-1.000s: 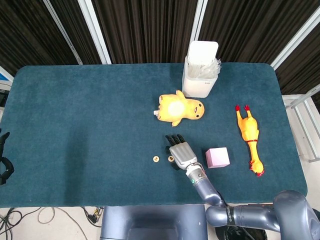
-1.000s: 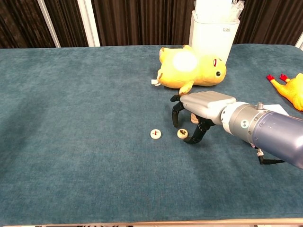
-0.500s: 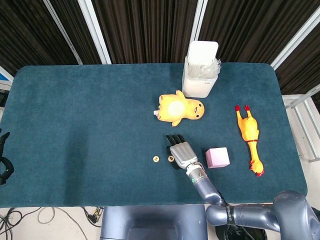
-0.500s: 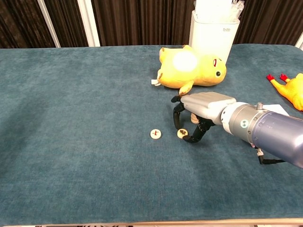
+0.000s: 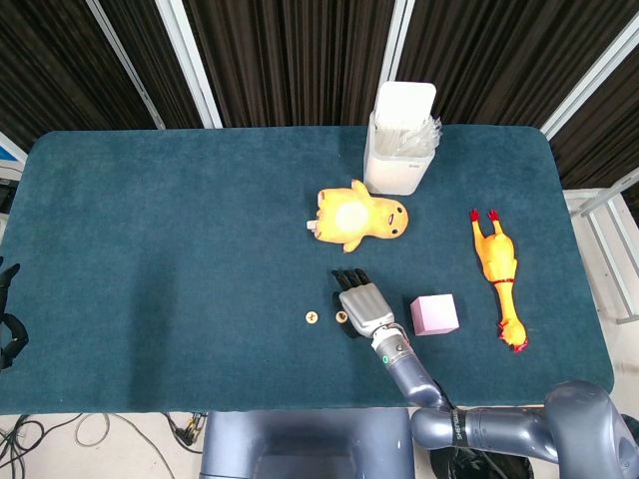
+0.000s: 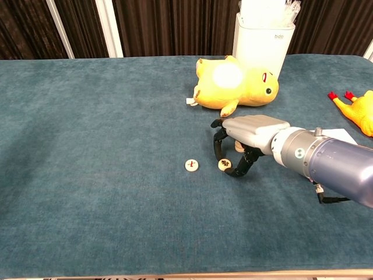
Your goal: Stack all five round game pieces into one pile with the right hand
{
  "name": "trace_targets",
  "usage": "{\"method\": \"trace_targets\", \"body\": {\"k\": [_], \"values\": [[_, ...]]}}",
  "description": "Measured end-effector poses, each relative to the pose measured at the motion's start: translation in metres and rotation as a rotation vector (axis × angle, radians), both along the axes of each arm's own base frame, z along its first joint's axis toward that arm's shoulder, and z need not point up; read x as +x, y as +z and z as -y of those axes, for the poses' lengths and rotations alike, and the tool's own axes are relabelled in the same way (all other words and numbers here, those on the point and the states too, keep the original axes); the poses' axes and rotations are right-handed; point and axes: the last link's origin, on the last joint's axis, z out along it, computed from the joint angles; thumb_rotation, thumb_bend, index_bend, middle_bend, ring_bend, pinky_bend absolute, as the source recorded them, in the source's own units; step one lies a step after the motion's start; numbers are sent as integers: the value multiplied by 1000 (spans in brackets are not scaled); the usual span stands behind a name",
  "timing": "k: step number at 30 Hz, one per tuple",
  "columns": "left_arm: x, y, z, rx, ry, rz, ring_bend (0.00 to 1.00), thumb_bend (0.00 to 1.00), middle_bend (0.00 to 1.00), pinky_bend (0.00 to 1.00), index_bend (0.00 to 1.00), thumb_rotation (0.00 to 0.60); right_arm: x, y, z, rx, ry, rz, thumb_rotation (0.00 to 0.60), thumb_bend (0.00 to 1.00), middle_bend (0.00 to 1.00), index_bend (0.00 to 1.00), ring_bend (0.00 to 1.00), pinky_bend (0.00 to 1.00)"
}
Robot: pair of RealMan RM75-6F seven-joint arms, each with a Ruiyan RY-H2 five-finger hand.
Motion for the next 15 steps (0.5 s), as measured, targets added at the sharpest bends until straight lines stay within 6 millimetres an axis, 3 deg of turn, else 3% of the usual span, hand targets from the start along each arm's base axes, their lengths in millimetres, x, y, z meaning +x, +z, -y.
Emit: {"method": "trace_targets", "body": {"k": [15], "values": [[0, 0, 0, -4, -3, 6, 0, 824, 0, 18, 121, 600, 1, -2, 1, 2, -1, -9, 600, 408, 0, 490, 0, 0]]}}
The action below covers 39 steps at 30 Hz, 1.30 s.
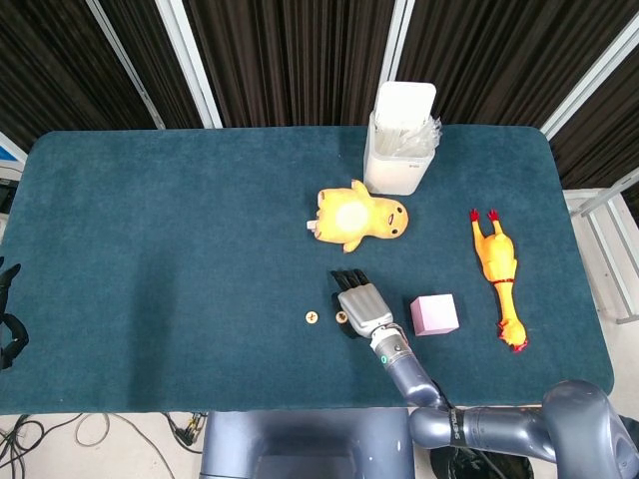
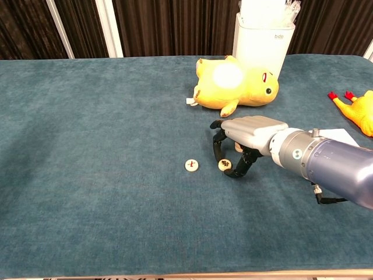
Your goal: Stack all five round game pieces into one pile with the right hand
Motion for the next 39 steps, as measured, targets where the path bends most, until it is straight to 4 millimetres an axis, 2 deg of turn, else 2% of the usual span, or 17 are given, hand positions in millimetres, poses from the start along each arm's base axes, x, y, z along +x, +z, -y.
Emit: {"method": "trace_targets", "body": {"k": [12, 25, 39], "values": [[0, 0, 0, -1, -2, 2, 0, 824, 0, 18, 121, 600, 0, 1, 0, -1, -7, -4, 600, 408, 0, 518, 0, 0], [0, 1, 0, -3, -3, 4, 0, 824, 0, 18, 121, 600, 6, 12, 2, -16, 8, 10, 600, 408, 0, 522, 0, 0], [0, 1, 0, -5, -3, 4, 0, 824, 0, 18, 121, 600, 12, 38, 25, -81, -1, -12, 600, 408, 0, 526, 0, 0]]}}
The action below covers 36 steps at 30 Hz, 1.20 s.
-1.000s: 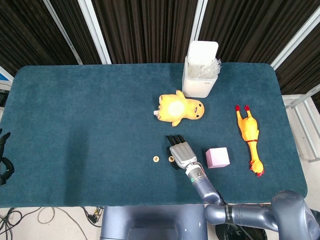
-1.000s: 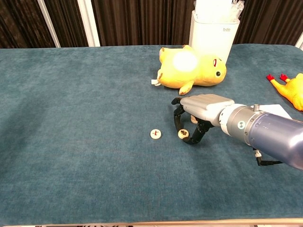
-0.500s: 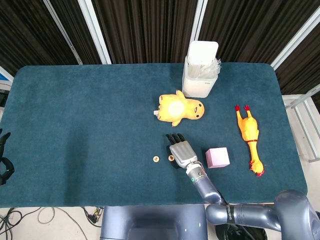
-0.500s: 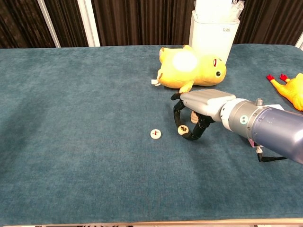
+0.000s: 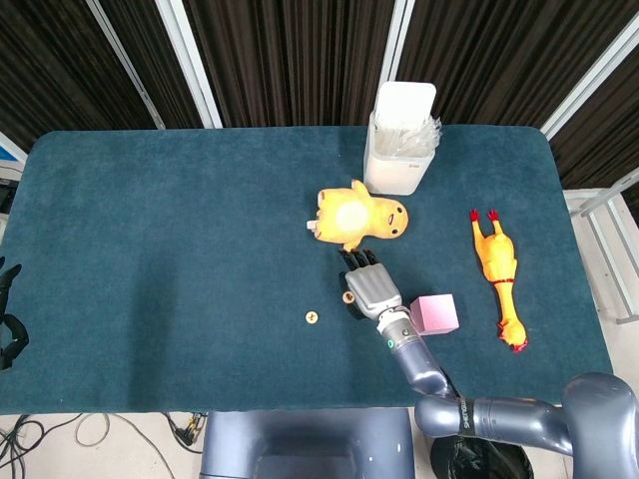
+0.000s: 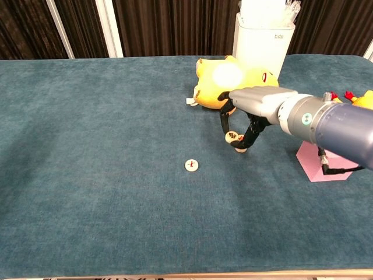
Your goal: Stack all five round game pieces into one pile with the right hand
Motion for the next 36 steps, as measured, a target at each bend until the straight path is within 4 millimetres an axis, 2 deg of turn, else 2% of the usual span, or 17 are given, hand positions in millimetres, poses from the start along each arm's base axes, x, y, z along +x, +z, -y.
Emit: {"method": "trace_targets", "body": {"k": [7, 16, 36], "values": [[0, 0, 0, 0, 1, -1, 0, 824, 0, 18, 121, 600, -6, 6, 13, -2, -43, -15, 600, 408, 0, 525, 0, 0], [0, 0, 0, -1, 1, -1, 0, 824, 0, 18, 121, 600, -8, 4, 18, -3, -45, -33, 600, 408, 0, 525, 0, 0], [0, 0, 0, 1, 1, -2, 0, 824, 0, 18, 121, 600, -15, 2, 15, 13, -56, -47, 600, 408, 0, 525, 0, 0]]}}
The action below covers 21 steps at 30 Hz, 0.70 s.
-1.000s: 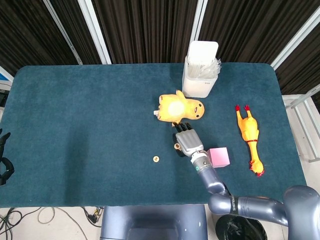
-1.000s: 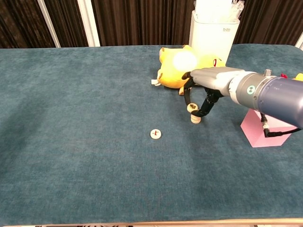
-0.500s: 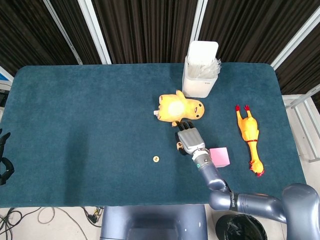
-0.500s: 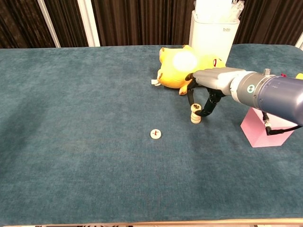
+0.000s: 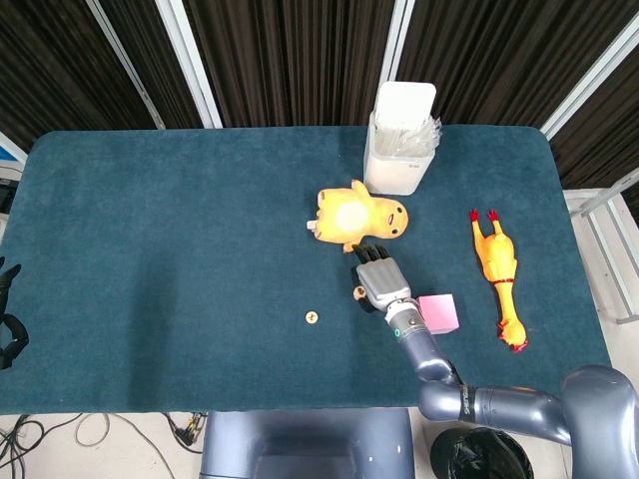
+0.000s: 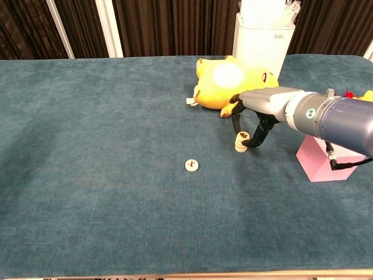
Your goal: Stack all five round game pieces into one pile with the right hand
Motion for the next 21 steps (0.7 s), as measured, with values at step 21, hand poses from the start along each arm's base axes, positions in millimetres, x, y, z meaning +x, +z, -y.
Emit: {"method": "trace_targets", "body": {"k": [21], "values": [[0, 0, 0, 2, 0, -1, 0, 824, 0, 18, 121, 600, 0, 1, 1, -3, -3, 6, 600, 408, 0, 524, 0, 0]]}}
